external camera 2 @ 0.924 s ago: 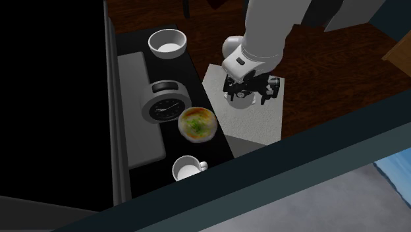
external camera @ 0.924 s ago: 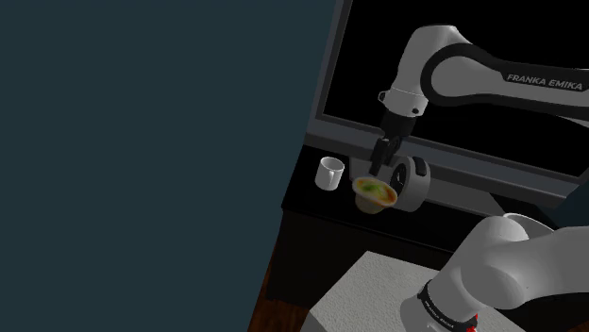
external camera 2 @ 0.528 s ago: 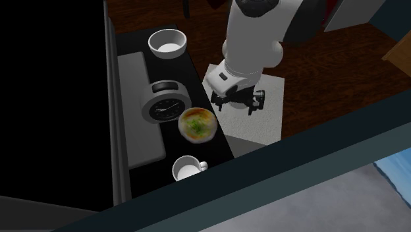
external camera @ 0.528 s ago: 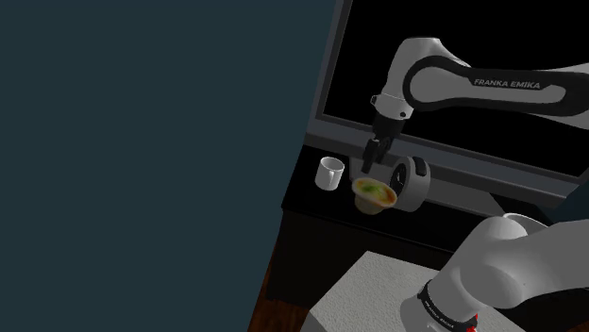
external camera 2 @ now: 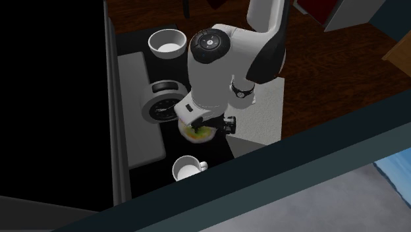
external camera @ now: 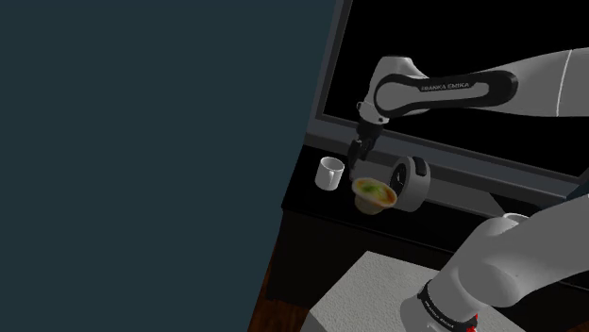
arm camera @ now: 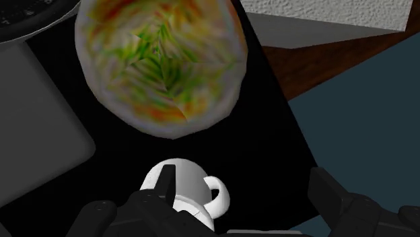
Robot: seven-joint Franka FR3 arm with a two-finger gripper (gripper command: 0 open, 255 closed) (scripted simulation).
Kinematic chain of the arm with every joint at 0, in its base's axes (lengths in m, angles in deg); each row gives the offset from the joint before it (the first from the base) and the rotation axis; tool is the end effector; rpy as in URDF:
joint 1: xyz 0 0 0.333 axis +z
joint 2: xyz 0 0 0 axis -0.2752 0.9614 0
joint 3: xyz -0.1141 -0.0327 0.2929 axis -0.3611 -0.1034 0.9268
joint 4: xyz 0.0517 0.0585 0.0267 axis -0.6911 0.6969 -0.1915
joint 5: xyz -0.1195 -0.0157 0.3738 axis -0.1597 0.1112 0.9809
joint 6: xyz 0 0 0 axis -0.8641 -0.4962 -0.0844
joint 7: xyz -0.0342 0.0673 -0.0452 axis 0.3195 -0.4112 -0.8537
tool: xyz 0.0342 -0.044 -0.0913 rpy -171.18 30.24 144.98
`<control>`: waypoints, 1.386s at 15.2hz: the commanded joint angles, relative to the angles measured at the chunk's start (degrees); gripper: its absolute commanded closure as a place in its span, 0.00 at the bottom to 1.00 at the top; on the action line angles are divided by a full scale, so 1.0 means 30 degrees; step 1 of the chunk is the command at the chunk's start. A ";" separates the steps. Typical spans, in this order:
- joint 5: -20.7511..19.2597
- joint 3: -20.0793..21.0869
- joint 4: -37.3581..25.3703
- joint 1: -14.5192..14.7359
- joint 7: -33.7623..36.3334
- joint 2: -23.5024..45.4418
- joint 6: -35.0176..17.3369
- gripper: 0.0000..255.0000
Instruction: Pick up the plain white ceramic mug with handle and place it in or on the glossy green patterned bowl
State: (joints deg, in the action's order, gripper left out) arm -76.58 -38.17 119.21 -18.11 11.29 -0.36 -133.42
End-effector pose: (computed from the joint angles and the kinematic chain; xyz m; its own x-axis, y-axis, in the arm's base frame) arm 0.4189 -0.0761 0.4651 0.9965 0.0799 -0.0242 0.0794 -0.9966 -0.0223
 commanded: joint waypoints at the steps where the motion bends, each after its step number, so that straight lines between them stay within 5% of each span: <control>1: -0.0015 -0.0386 -0.0521 -0.0123 -0.0500 0.1292 -0.0929 0.00; 12: 0.1391 -0.2002 -0.5137 -0.0891 -0.3587 0.8709 -0.4294 0.00; 21: 0.1759 -0.1937 -0.4339 -0.0942 -0.3842 0.9767 -0.6113 0.00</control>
State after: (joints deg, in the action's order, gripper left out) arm -71.38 -44.00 106.06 -20.93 -0.19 28.75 -151.42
